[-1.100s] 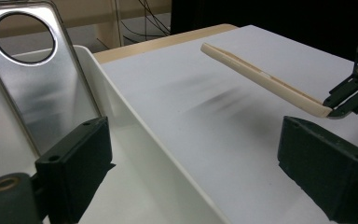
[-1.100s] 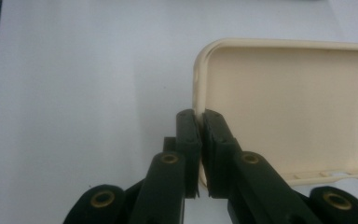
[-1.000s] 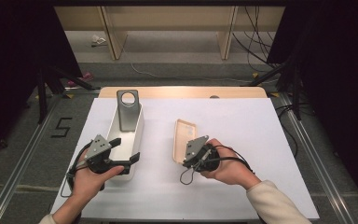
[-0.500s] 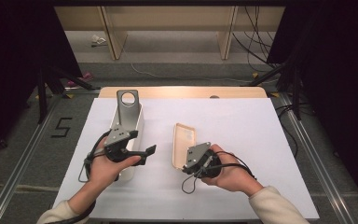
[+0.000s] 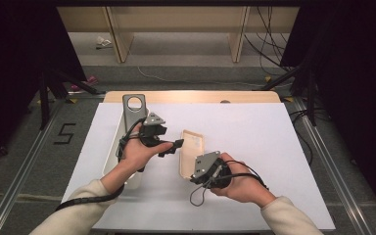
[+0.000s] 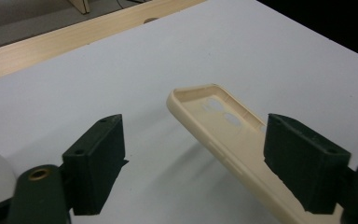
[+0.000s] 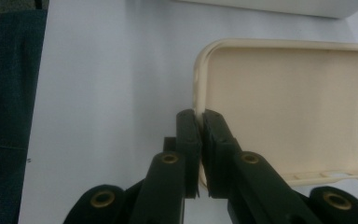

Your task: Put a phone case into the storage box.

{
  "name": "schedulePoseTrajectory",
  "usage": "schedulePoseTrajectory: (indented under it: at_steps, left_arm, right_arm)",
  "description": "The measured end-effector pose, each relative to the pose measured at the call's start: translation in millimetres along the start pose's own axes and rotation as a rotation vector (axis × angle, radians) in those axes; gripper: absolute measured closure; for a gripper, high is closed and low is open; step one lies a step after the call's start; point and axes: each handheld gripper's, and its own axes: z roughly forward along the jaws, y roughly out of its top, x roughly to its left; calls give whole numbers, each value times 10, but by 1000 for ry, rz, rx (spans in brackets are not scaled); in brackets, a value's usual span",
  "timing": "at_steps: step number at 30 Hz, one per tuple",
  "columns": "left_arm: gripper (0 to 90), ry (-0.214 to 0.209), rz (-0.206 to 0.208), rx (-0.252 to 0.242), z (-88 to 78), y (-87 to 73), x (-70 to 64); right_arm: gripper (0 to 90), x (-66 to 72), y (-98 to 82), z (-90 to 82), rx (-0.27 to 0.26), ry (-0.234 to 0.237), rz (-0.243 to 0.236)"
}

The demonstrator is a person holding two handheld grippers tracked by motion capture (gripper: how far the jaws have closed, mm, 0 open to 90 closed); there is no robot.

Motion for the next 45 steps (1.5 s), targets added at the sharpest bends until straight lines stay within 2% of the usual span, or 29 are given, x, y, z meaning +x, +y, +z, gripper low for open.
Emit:
schedulePoseTrajectory:
  at_steps: [4,8,14,18,21,25,28,32,35,36,37,38,40,43,45]
  left_arm:
    - [263,9,-57,40,118,55,20]
    - [323,21,-69,62,185,66,36]
    - [407,-19,-149,102,303,50,47]
    - [497,-35,-174,114,335,42,52]
    - [567,-58,-219,129,367,24,58]
    - [641,-78,-263,100,355,23,63]
    - [684,-91,-277,81,330,38,30]
    - [756,-132,-292,33,270,70,-34]
    - [800,-160,-286,-14,210,96,-115]
    - [811,-154,-255,-21,187,108,-147]
    - [813,-115,-197,-37,166,113,-183]
    - [813,-97,-159,-55,143,117,-203]
    - [813,-107,-164,-85,101,117,-220]
    - [813,-65,-87,-130,30,101,-240]
    - [812,-46,-61,-156,-14,70,-232]
  right_arm:
    - [864,17,16,-2,-3,3,-8]
    - [864,20,20,-4,4,5,-15]
    - [864,30,37,-7,-1,0,-22]
    - [864,46,53,-8,-1,-2,-27]
    - [864,53,62,-3,-4,-4,-33]
    - [864,57,57,8,0,-2,-35]
    - [866,68,52,36,14,3,-33]
    - [870,80,46,91,32,7,-41]
    - [869,82,32,126,43,10,-40]
    - [879,81,27,137,45,11,-38]
    - [870,79,21,142,52,8,-40]
    - [857,79,15,144,57,8,-40]
    - [820,79,-1,149,40,-13,-28]
    - [711,57,-15,134,11,-51,-1]
    - [629,34,-30,114,-15,-62,23]
